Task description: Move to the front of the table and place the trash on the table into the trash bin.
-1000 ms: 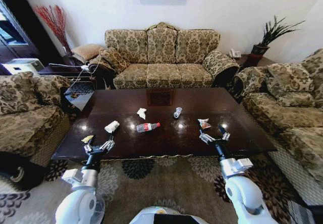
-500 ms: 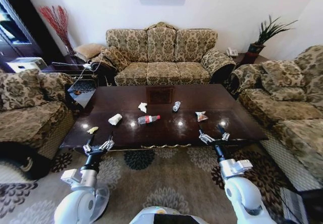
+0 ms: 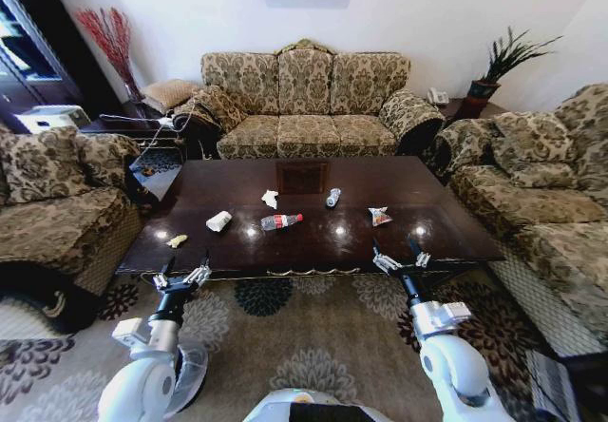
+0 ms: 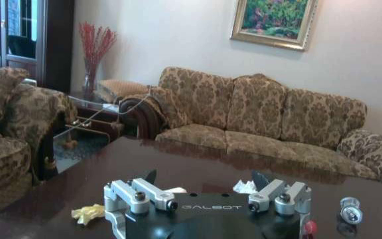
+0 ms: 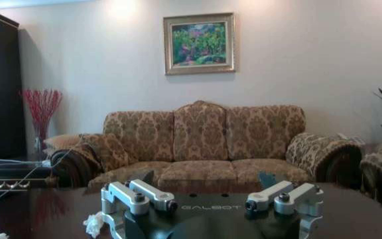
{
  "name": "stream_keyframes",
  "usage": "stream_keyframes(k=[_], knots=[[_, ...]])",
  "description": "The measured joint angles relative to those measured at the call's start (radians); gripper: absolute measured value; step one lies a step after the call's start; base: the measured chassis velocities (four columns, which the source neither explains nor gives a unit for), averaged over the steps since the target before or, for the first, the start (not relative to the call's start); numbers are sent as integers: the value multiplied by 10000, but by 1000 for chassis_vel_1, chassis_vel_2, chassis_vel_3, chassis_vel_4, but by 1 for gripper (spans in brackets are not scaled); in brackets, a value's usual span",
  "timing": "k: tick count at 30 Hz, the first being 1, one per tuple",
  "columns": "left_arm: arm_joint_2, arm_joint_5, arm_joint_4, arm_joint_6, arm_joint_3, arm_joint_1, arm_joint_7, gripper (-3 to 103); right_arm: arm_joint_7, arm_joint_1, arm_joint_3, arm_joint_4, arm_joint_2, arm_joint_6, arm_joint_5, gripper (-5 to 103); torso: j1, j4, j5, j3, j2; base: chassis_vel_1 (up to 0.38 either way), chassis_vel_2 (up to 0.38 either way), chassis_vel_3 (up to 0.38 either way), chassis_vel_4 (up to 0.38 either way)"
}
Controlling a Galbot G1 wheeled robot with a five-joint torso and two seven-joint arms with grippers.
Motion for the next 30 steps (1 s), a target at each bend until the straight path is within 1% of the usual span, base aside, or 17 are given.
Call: stream_keyframes(k=[10, 13, 14, 15, 17, 19, 22, 30], knots=[[-90, 144, 168, -7, 15, -2, 0, 98, -57, -55, 19, -117, 59, 178, -98, 100, -6, 1, -2, -2, 3, 54, -15, -52, -4], [-69, 177, 213, -12, 4, 17, 0, 98, -51, -61, 19, -164, 116, 361, -307, 100, -3, 0, -2, -1, 2, 0, 0, 0, 0], [-16, 199, 289, -28, -29, 55, -32, 98, -55, -60, 22, -226, 173, 604, -588, 100, -1, 0, 0, 0, 2, 0, 0, 0, 0], [37, 205, 354, -56, -77, 72, -58, 98, -80, -70, 25, -225, 189, 660, -684, 100, -1, 0, 0, -1, 2, 0, 0, 0, 0], [107, 211, 426, -108, -131, 86, -74, 98, -89, -90, 26, -201, 192, 668, -695, 100, -2, 0, 0, -1, 2, 0, 0, 0, 0], [379, 199, 537, -178, -235, 118, -91, 98, -137, -161, 60, 6, 193, 644, -600, 100, -3, 0, -4, -1, 2, 24, 23, -28, -15], [485, 180, 541, -186, -249, 137, -92, 98, -147, -151, 87, 55, 191, 639, -562, 100, -3, 0, -4, -1, 3, 52, 48, -58, -30], [339, 241, 489, -135, -111, 79, -95, 98, -75, -87, 65, 42, 153, 637, -395, 100, -4, 0, 0, -1, 3, 110, 91, -102, -92]])
